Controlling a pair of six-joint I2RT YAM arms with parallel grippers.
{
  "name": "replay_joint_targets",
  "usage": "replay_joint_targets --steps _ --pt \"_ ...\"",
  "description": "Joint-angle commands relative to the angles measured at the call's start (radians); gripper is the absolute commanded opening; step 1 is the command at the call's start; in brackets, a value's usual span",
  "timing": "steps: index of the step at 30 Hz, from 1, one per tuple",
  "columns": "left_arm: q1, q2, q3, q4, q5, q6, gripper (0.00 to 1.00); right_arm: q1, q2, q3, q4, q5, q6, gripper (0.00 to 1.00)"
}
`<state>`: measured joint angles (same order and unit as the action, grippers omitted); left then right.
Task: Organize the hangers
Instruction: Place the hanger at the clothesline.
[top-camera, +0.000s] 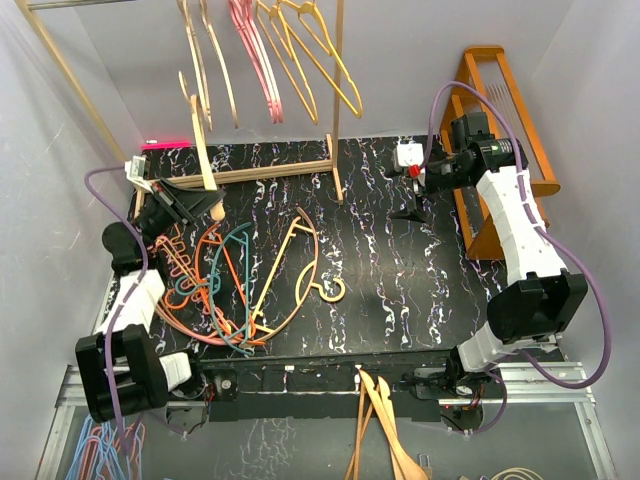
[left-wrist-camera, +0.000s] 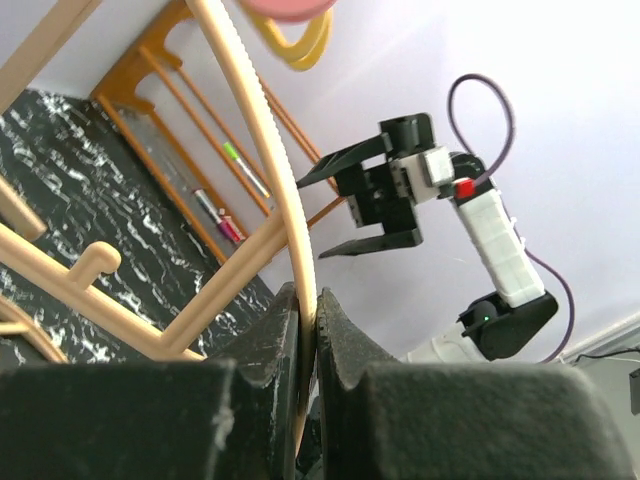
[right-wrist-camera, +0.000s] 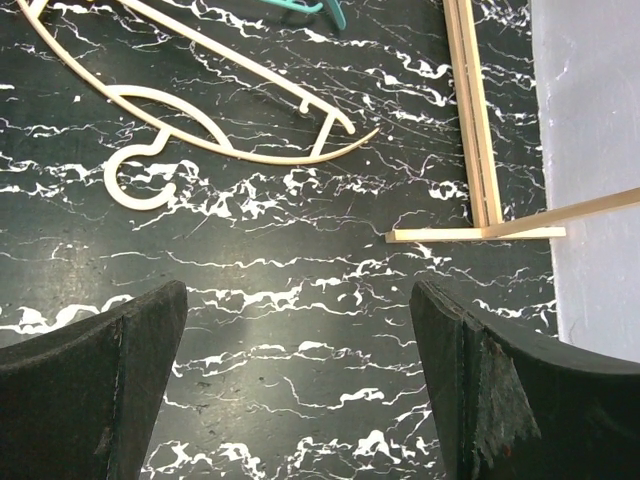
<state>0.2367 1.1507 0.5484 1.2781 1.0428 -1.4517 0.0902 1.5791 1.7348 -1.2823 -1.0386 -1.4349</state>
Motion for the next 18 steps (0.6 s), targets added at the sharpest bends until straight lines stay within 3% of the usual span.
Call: replay_joint_targets --steps 1,6,11,16,18 --pt "0.005 0.038 0.171 0.119 0.051 -0.114 0.00 -0.008 -0.055 -0.028 0.028 -0.019 -0.007 0.98" --pt "0.004 0.011 0.313 -0.167 0.035 0.008 0.00 -0.017 -0.072 -0.079 0.033 -0.020 -0.020 0.98" --pt "0.004 -0.013 0.487 -0.581 -0.002 0.209 0.00 -0.038 -0.085 -0.125 0.049 -0.047 -0.037 0.98" --pt "0.007 0.005 0.738 -1.079 -0.116 0.467 0.00 -0.055 -0.083 -0.155 0.064 -0.096 -0.044 0.98" --pt "0.007 0.021 0.823 -1.208 -0.167 0.534 0.00 -0.057 -0.081 -0.160 0.065 -0.109 -0.044 0.98"
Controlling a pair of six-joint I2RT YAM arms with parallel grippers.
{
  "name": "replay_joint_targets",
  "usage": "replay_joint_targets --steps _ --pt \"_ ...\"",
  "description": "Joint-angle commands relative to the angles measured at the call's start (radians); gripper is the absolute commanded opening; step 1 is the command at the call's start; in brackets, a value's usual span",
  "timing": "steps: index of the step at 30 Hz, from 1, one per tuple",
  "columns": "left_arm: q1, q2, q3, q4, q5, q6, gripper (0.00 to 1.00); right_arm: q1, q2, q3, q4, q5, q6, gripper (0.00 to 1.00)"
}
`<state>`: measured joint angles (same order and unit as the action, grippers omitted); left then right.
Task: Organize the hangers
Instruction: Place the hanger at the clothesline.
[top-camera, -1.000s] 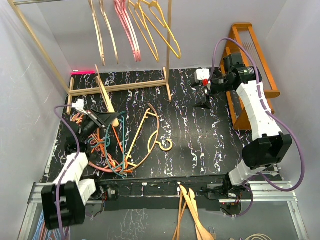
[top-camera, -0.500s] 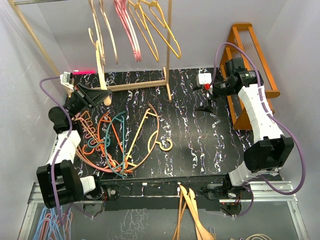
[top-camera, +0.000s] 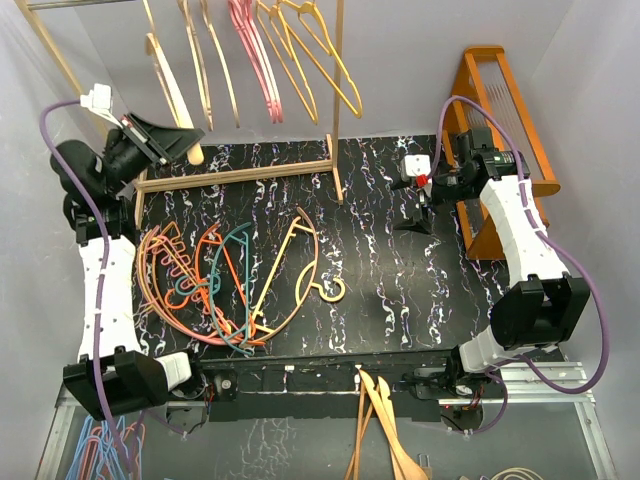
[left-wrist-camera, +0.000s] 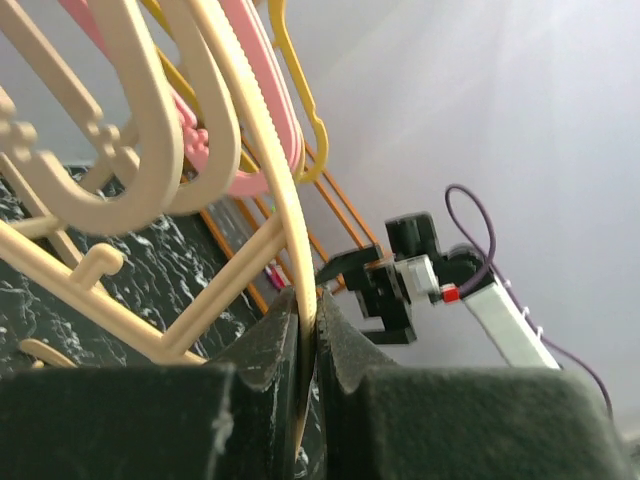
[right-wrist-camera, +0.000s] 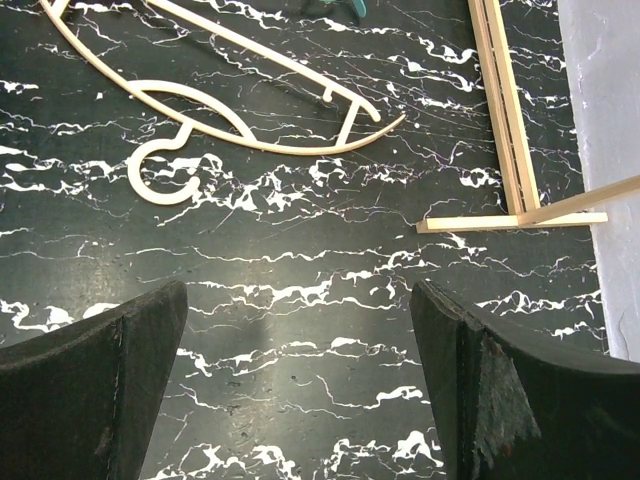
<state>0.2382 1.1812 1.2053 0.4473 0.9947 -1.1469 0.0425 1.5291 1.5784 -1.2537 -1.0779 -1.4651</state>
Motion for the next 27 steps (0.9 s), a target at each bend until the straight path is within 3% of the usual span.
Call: replay_joint_targets --steps 1,7,13,17,27 --pt "0.006 -0.004 0.190 -0.407 -0.146 0.243 0.00 -0.010 -0.030 -0.005 0.038 -0.073 -0.014 0.98" --pt "0.054 0.046 0.225 -0.256 -0.126 0.089 0.00 -0.011 -0.039 -0.042 0.056 -0.068 -0.012 0.98" --pt "0.054 0.116 0.351 -0.284 -0.122 0.068 0.00 -0.011 -0.064 -0.094 0.113 -0.050 0.056 0.98" --pt "0.056 0.157 0.371 -0.189 -0.099 -0.008 0.00 -0.011 -0.087 -0.119 0.164 -0.037 0.111 0.98" --pt "0.054 0.169 0.409 -0.187 -0.080 -0.014 0.00 -0.012 -0.101 -0.140 0.197 -0.023 0.146 0.98"
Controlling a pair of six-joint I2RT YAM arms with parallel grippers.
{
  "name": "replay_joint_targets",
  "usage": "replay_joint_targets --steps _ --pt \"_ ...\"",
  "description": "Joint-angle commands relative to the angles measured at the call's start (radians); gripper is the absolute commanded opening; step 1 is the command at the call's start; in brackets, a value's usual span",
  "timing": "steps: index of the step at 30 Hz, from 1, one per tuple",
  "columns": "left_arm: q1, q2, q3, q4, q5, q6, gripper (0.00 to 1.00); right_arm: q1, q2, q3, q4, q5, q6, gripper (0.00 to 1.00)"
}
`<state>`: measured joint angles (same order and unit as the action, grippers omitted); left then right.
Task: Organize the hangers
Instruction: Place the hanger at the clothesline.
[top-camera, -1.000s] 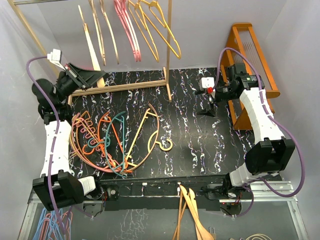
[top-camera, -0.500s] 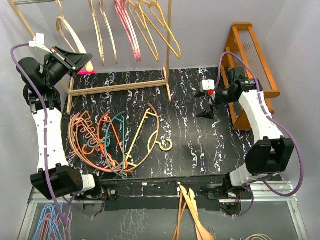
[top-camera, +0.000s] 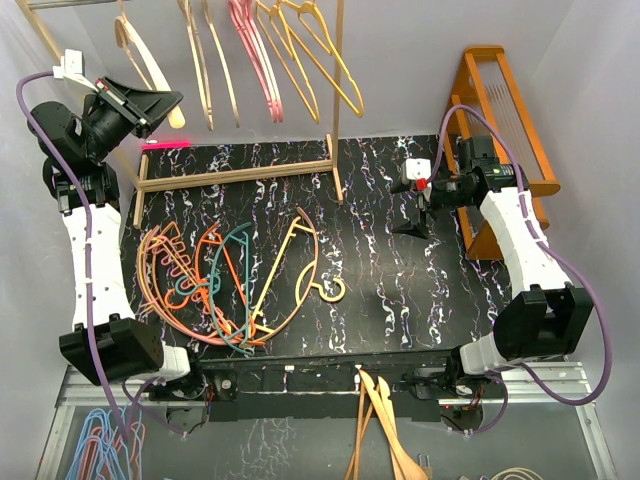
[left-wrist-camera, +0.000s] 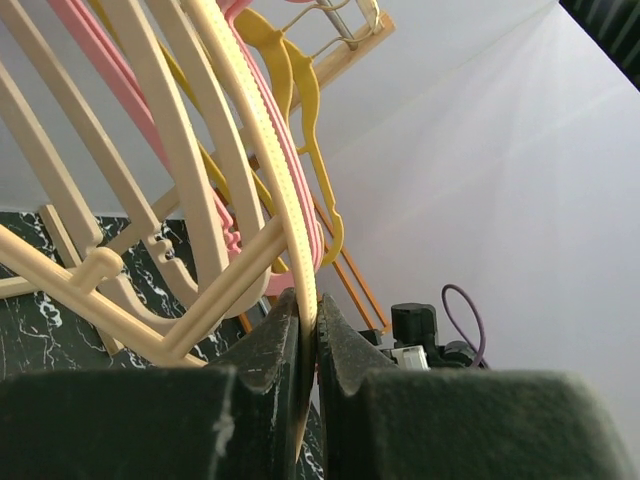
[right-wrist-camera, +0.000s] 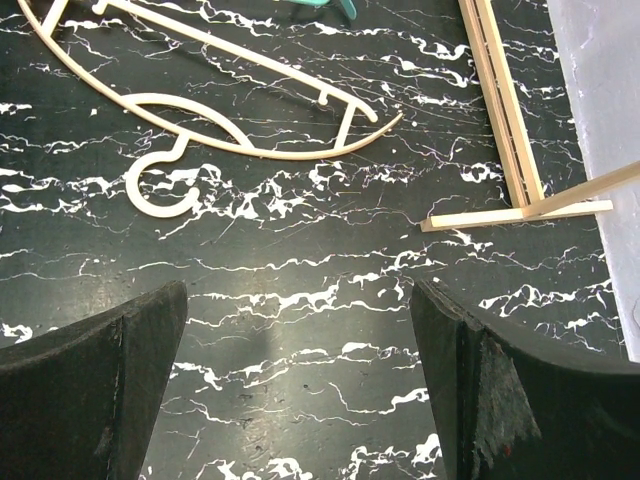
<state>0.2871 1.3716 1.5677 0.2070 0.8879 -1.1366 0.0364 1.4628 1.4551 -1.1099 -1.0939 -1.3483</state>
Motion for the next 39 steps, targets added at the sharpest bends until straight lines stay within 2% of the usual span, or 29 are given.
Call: replay_joint_targets --steps 1,8,14,27,33,39 --pt "0.002 -0.024 0.049 0.052 0.026 -0.021 0.00 -0.006 -0.035 -0.019 0.058 -0.004 0.034 0.98" --pt "-0.005 0.033 0.158 -0.011 0.020 0.058 0.00 -0.005 -0.032 -0.029 0.092 0.005 0.077 0.98" --pt "-0.005 0.098 0.238 -0.028 0.011 0.050 0.00 -0.005 -0.025 -0.020 0.098 -0.013 0.108 0.98" --pt "-0.011 0.151 0.203 -0.041 0.064 0.008 0.00 -0.006 0.007 0.010 0.104 -0.055 0.157 0.98" --pt "-0.092 0.172 0.207 -0.129 0.114 0.075 0.00 -0.006 0.009 0.013 0.127 -0.068 0.197 0.98" --pt "-0.104 0.167 0.186 -0.170 0.136 0.115 0.00 -0.005 0.002 0.007 0.146 -0.079 0.224 0.98"
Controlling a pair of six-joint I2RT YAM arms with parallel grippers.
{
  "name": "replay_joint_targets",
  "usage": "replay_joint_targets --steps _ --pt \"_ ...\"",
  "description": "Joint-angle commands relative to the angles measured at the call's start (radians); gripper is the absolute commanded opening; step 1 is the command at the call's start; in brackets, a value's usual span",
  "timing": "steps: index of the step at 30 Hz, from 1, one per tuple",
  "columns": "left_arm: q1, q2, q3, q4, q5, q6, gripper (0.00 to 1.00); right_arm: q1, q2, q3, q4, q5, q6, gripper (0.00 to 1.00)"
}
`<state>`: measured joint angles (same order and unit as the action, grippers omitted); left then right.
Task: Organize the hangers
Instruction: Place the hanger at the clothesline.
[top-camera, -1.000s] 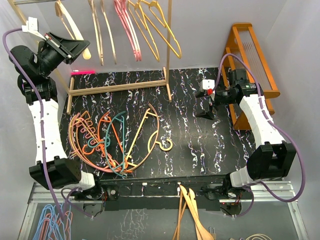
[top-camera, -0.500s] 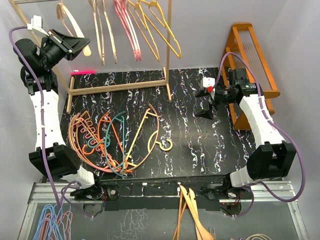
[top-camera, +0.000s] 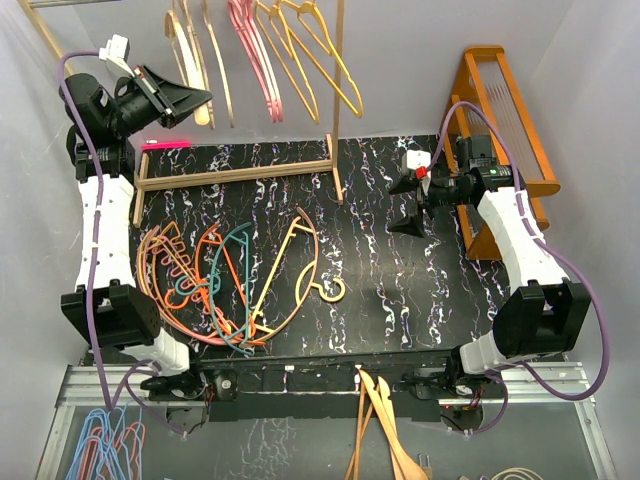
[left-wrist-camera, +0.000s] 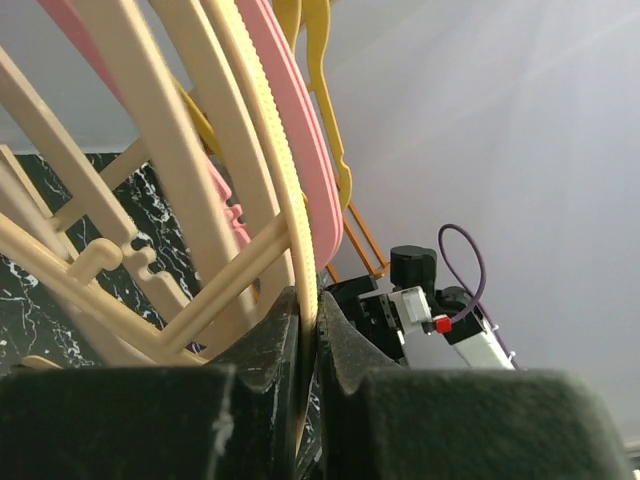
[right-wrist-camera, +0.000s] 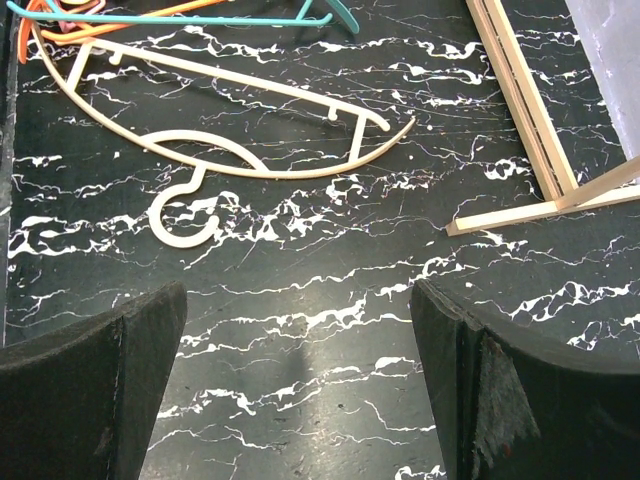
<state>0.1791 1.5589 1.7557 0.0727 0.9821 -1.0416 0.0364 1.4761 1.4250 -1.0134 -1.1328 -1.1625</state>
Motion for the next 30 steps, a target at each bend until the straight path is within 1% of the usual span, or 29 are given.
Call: replay_joint_targets --steps 1,2,3,4,5,6,7,8,9,10,11,12,13,14,15,16,17,18,19,22,23,24,27,28,30 --pt "0.003 -0.027 -0.005 -0.033 0.040 0.027 0.03 -0.004 -0.011 0.034 0.052 -0.041 0.039 0.98" --pt "0.004 -0.036 -0.006 -0.049 0.034 0.044 0.22 -0.006 -0.011 0.032 0.053 -0.041 0.040 0.98" --pt "0.005 -0.050 -0.002 -0.086 0.016 0.078 0.39 -0.005 -0.011 0.027 0.060 -0.039 0.042 0.98" --pt "0.005 -0.071 0.006 -0.148 -0.021 0.145 0.52 -0.004 -0.009 0.022 0.078 -0.023 0.072 0.98" --pt "0.005 -0.095 0.012 -0.235 -0.077 0.232 0.92 0.002 -0.004 0.014 0.126 0.014 0.182 0.98" --pt "0.004 -0.127 0.008 -0.326 -0.150 0.324 0.97 0.015 0.008 0.012 0.173 0.075 0.311 0.98" --pt "0.003 -0.164 -0.023 -0.392 -0.224 0.409 0.97 0.035 0.033 0.029 0.170 0.133 0.389 0.98" --pt "-0.005 -0.212 -0.075 -0.436 -0.317 0.481 0.97 0.058 0.069 0.073 0.082 0.163 0.326 0.98" --pt "-0.023 -0.267 -0.161 -0.451 -0.405 0.537 0.97 0.085 0.118 0.127 -0.064 0.170 0.156 0.98" --pt "-0.044 -0.326 -0.267 -0.436 -0.461 0.569 0.97 0.102 0.149 0.162 -0.163 0.164 0.008 0.98" --pt "-0.060 -0.380 -0.363 -0.413 -0.488 0.584 0.97 0.106 0.161 0.152 -0.176 0.134 -0.027 0.98" --pt "-0.074 -0.441 -0.455 -0.408 -0.502 0.593 0.97 0.111 0.152 0.118 -0.149 0.105 -0.049 0.98" --pt "-0.088 -0.478 -0.533 -0.408 -0.507 0.607 0.97 0.128 0.133 0.072 -0.101 0.112 -0.049 0.98" --pt "-0.115 -0.515 -0.614 -0.407 -0.509 0.615 0.97 0.169 0.106 0.020 -0.014 0.163 -0.017 0.98" --pt "-0.139 -0.549 -0.678 -0.417 -0.523 0.632 0.97 0.220 0.080 -0.029 0.083 0.249 0.028 0.98" --pt "-0.168 -0.581 -0.735 -0.429 -0.531 0.651 0.97 0.290 0.061 -0.078 0.164 0.357 0.031 0.98" --pt "-0.198 -0.615 -0.790 -0.439 -0.541 0.673 0.97 0.371 0.056 -0.111 0.208 0.441 -0.008 0.98" --pt "-0.225 -0.646 -0.832 -0.456 -0.548 0.691 0.97 0.412 0.072 -0.125 0.203 0.496 -0.068 0.98" --pt "-0.248 -0.672 -0.869 -0.470 -0.548 0.707 0.97 0.432 0.098 -0.123 0.182 0.510 -0.116 0.98" --pt "-0.308 -0.715 -0.938 -0.515 -0.584 0.724 0.97 0.446 0.149 -0.141 0.050 0.413 -0.364 0.98" --pt "-0.327 -0.717 -0.946 -0.527 -0.597 0.730 0.97 0.465 0.159 -0.146 0.017 0.397 -0.414 0.98" --pt "-0.348 -0.719 -0.948 -0.536 -0.618 0.729 0.97 0.489 0.171 -0.146 0.002 0.393 -0.425 0.98" --pt "-0.375 -0.702 -0.943 -0.540 -0.668 0.736 0.97 0.564 0.203 -0.156 0.035 0.416 -0.375 0.98" --pt "-0.376 -0.694 -0.939 -0.537 -0.672 0.741 0.97 0.586 0.215 -0.162 0.053 0.436 -0.353 0.95" --pt "-0.377 -0.674 -0.928 -0.532 -0.667 0.750 0.97 0.622 0.244 -0.177 0.097 0.478 -0.284 0.83"
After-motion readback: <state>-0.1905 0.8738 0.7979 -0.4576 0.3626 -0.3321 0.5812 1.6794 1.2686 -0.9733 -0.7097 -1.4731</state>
